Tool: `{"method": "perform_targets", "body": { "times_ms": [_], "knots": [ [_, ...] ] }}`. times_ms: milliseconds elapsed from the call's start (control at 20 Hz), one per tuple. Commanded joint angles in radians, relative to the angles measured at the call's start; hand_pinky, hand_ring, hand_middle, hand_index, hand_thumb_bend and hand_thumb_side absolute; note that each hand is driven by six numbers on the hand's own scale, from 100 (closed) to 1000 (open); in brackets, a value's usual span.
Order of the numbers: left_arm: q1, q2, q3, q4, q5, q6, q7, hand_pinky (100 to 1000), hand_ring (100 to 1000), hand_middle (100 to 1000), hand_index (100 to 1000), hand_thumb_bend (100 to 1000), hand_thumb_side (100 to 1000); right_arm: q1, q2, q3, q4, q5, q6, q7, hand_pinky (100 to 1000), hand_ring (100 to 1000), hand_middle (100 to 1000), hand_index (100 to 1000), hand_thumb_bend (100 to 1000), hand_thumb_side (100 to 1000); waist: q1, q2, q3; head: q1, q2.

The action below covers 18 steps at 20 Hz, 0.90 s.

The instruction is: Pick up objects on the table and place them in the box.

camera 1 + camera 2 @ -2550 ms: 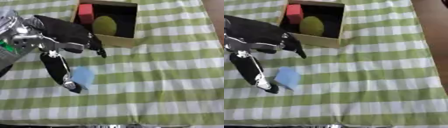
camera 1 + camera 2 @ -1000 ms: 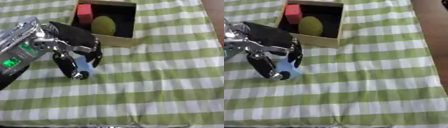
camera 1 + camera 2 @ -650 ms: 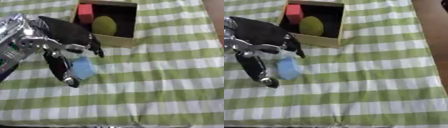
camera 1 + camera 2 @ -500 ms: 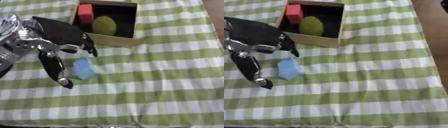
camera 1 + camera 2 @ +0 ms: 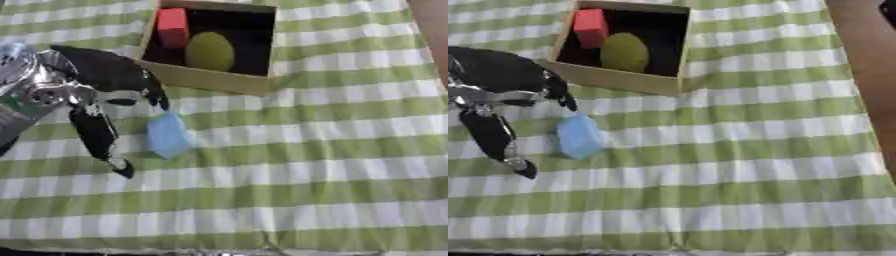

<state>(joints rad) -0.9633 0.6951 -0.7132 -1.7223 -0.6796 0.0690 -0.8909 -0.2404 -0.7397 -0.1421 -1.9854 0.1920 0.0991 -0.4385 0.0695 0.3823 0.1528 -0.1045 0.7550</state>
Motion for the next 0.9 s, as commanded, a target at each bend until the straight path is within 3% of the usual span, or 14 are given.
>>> {"method": "perform_targets", "body": {
  "times_ms": [50, 350, 500, 650, 750, 900],
  "knots": [
    [-0.016, -0.011, -0.004, 0.032, -0.018, 0.025, 0.015, 822, 814, 712, 856, 784, 459, -0.007, -0.012, -0.015, -0.015, -0.007, 0.001, 0.003, 869, 891, 556, 827, 100, 474, 0.011, -0.025, -0.002, 0.004, 0.001],
    [-0.024, -0.048, -0.026, 0.104, -0.024, 0.045, 0.032, 761, 770, 639, 800, 700, 483, -0.008, -0.005, -0.015, -0.015, -0.015, 0.002, 0.007, 870, 892, 556, 827, 100, 476, 0.013, -0.023, -0.005, 0.008, 0.0],
    [-0.024, -0.059, -0.027, 0.124, -0.016, 0.061, 0.048, 724, 730, 573, 734, 574, 490, -0.008, -0.001, -0.016, -0.015, -0.016, 0.004, 0.008, 870, 892, 555, 827, 100, 477, 0.013, -0.022, -0.007, 0.008, -0.001],
    [-0.023, -0.061, -0.023, 0.115, 0.008, 0.078, 0.059, 712, 706, 550, 710, 522, 492, -0.006, 0.002, -0.018, -0.015, -0.016, 0.008, 0.009, 870, 893, 555, 827, 100, 478, 0.013, -0.022, -0.007, 0.009, -0.002],
    [-0.023, -0.061, -0.02, 0.103, 0.025, 0.087, 0.061, 700, 678, 525, 681, 470, 484, -0.005, 0.003, -0.018, -0.015, -0.017, 0.01, 0.01, 870, 893, 555, 827, 100, 478, 0.013, -0.022, -0.007, 0.009, -0.001],
    [-0.024, -0.06, -0.013, 0.081, 0.052, 0.102, 0.058, 677, 625, 483, 633, 356, 400, -0.005, 0.005, -0.019, -0.015, -0.016, 0.012, 0.01, 870, 893, 554, 827, 100, 479, 0.012, -0.023, -0.007, 0.009, -0.001]
  ]
}}
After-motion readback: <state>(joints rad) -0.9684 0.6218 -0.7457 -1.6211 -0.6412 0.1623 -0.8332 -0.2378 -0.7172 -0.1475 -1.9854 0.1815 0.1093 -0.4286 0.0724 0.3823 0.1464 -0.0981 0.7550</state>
